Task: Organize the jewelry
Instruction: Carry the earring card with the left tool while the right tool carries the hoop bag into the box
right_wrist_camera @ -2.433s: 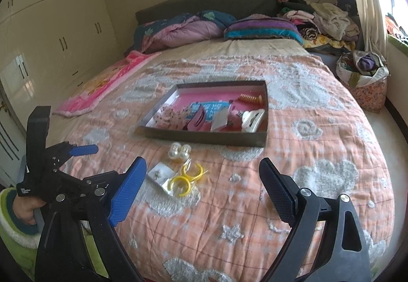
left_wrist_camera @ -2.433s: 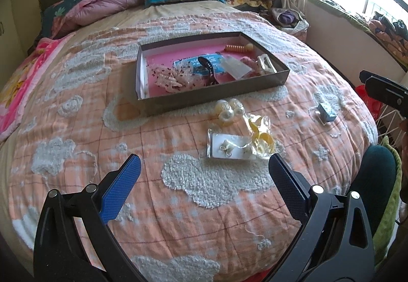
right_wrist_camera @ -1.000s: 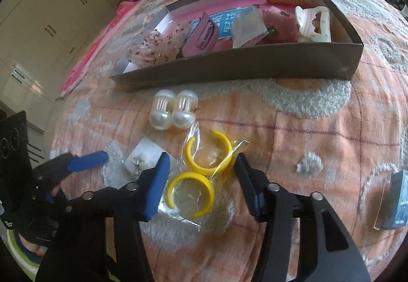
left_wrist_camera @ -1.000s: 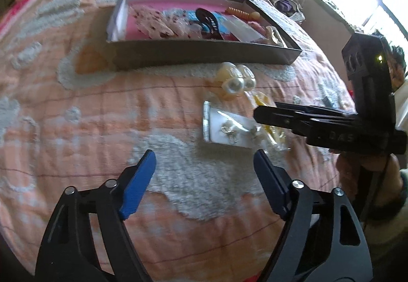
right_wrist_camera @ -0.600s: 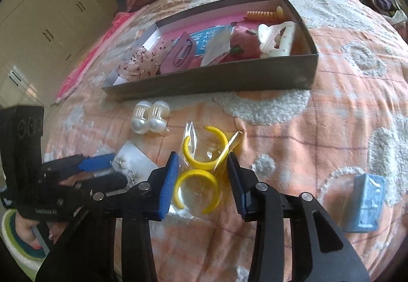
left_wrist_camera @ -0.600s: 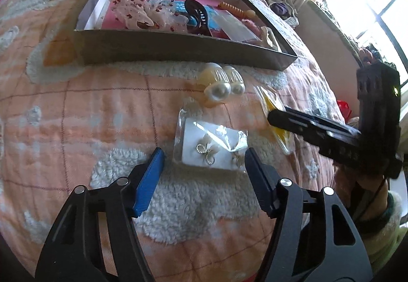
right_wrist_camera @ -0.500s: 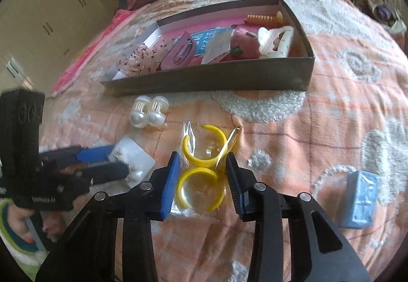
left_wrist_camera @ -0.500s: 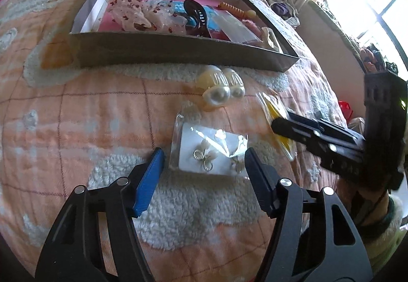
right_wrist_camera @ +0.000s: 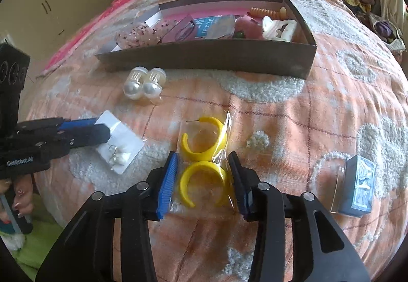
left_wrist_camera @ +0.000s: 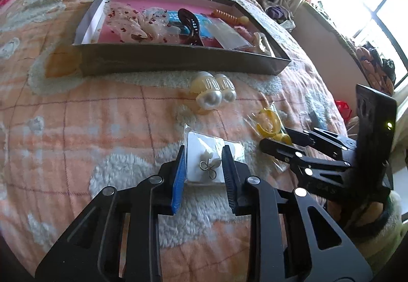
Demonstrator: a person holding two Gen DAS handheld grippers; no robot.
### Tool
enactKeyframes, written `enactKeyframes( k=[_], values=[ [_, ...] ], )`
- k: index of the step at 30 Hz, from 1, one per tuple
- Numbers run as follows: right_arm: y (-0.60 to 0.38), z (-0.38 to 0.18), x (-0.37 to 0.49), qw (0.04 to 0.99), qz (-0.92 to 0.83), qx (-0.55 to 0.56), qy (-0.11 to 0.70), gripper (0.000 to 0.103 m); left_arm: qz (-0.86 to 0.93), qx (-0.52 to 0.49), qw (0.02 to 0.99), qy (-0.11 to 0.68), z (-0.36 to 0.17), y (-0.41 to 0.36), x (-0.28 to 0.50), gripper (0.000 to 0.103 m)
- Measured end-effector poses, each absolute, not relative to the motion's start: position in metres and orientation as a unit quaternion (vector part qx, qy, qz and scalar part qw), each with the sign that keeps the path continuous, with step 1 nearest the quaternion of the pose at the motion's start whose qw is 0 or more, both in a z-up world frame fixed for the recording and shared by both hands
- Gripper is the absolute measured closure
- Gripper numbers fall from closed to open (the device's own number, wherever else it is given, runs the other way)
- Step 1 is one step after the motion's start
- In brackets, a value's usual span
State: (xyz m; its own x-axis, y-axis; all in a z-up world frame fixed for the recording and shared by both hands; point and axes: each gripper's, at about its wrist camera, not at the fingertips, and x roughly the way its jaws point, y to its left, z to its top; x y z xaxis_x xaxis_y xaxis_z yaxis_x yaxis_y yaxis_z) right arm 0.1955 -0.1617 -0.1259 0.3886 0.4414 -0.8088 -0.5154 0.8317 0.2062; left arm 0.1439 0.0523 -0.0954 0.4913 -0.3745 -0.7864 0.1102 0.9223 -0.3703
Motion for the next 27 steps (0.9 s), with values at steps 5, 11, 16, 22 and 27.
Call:
enactKeyframes(
  k=[5, 11, 16, 22, 27],
  values=[
    [-0.172, -0.117, 0.189, 0.825, 0.313, -0.005, 0.470, 0.068, -0.137, -0.132, 0.862, 0.470, -0.084, 0.053, 0.132, 0.084],
    [-0.185, -0.093, 0.172, 0.835, 0.325, 0.016, 0.444, 0.068, -0.129, -0.119, 0.875, 0.451, -0.065, 0.054, 0.117, 0.084],
    [-0.197, -0.067, 0.156, 0.848, 0.330, 0.025, 0.414, 0.068, -0.121, -0.112, 0.888, 0.429, -0.043, 0.054, 0.108, 0.083],
    [-0.212, -0.037, 0.143, 0.866, 0.325, 0.033, 0.378, 0.068, -0.118, -0.107, 0.903, 0.399, -0.011, 0.056, 0.105, 0.083],
    [-0.229, -0.015, 0.134, 0.881, 0.315, 0.041, 0.350, 0.068, -0.121, -0.097, 0.914, 0.376, 0.015, 0.051, 0.103, 0.083]
  ],
)
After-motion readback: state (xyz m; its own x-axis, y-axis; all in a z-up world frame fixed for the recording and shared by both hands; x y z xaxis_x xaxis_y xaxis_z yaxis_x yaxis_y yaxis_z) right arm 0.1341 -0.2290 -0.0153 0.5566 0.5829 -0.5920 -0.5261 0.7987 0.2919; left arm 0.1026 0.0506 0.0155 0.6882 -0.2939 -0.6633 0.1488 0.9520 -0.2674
